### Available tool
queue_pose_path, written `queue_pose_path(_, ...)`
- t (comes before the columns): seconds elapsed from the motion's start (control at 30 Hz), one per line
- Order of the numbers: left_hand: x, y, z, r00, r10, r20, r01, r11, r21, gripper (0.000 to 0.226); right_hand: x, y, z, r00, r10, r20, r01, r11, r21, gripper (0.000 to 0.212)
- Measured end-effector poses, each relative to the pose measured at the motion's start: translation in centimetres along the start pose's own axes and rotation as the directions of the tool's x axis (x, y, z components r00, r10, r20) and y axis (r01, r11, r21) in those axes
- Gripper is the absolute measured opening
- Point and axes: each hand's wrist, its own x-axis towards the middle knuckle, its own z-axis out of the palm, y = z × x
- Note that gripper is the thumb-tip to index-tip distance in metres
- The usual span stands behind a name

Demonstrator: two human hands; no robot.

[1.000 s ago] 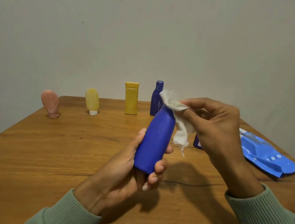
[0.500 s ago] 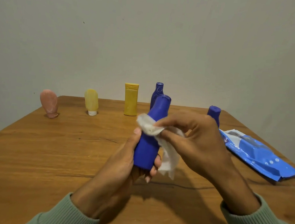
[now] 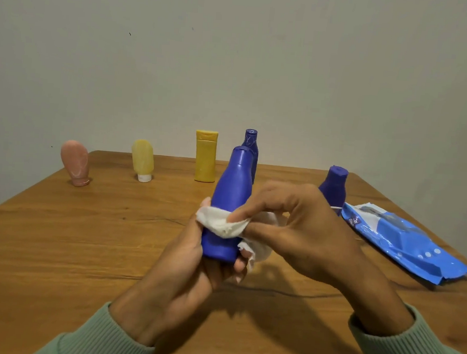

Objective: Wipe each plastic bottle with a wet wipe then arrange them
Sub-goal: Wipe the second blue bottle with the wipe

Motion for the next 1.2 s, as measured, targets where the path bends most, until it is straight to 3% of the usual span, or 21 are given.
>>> queue_pose_path(0.07,-0.1,0.1,0.0,1.000,-0.025,0.008,0.025,0.999,-0.043,0.054,0.1,0.0,-0.2,0.999,-0.027,-0.029,0.027,1.000,-0.005,0.016)
queue_pose_path(0.2,-0.4,0.4,-0.1,0.990,-0.102,0.095,0.109,0.991,-0.072,0.055,0.4,0.6,-0.2,0.940,-0.003,-0.341,0.027,0.998,0.065,0.014)
queue_pose_path(0.27,-0.5,0.4,-0.1,0.986,-0.116,0.123,0.123,0.991,-0.051,0.056,0.5,0.7,-0.3,0.907,0.025,-0.420,0.000,0.998,0.059,0.015)
queue_pose_path(0.33,-0.6,0.4,-0.1,0.986,-0.120,0.116,0.128,0.990,-0.061,0.056,0.4,0.6,-0.2,0.916,0.068,-0.395,-0.036,0.995,0.089,0.015)
queue_pose_path(0.43,-0.4,0.4,0.0,0.994,-0.075,0.080,0.081,0.993,-0.081,0.056,0.2,0.2,0.1,0.966,0.084,-0.244,-0.052,0.990,0.131,0.012)
queue_pose_path(0.63,-0.1,0.3,0.1,0.999,-0.014,-0.036,0.012,0.997,-0.073,0.058,-0.2,-0.7,0.4,0.997,0.037,0.068,-0.031,0.996,-0.086,0.014)
queue_pose_path(0.7,-0.3,0.3,0.1,0.999,-0.010,-0.054,0.008,0.999,-0.038,0.058,-0.2,-0.6,0.4,0.999,0.014,0.052,-0.008,0.994,-0.106,0.015)
queue_pose_path(0.87,-0.4,0.2,-0.1,0.998,0.028,-0.054,-0.023,0.996,0.087,0.056,0.2,0.7,0.5,0.939,-0.028,-0.343,0.004,0.998,-0.069,0.016)
queue_pose_path(0.93,-0.5,0.1,-0.1,0.999,0.029,-0.046,-0.024,0.994,0.110,0.055,0.3,1.0,0.5,0.914,-0.032,-0.405,-0.002,0.996,-0.084,0.016)
queue_pose_path(1.0,-0.6,0.1,-0.1,0.998,0.035,-0.046,-0.029,0.993,0.112,0.055,0.2,0.7,0.4,0.940,-0.025,-0.341,0.003,0.998,-0.065,0.015)
queue_pose_path(1.13,-0.3,-0.1,0.0,0.995,0.040,-0.095,-0.032,0.996,0.081,0.061,-0.2,-0.4,0.2,0.999,-0.027,0.046,0.033,0.991,-0.126,0.015)
queue_pose_path(1.2,-0.3,-0.2,-0.2,0.994,0.053,-0.097,-0.039,0.989,0.141,0.059,-0.2,-0.4,-0.1,0.999,-0.052,0.002,0.052,0.991,-0.124,0.016)
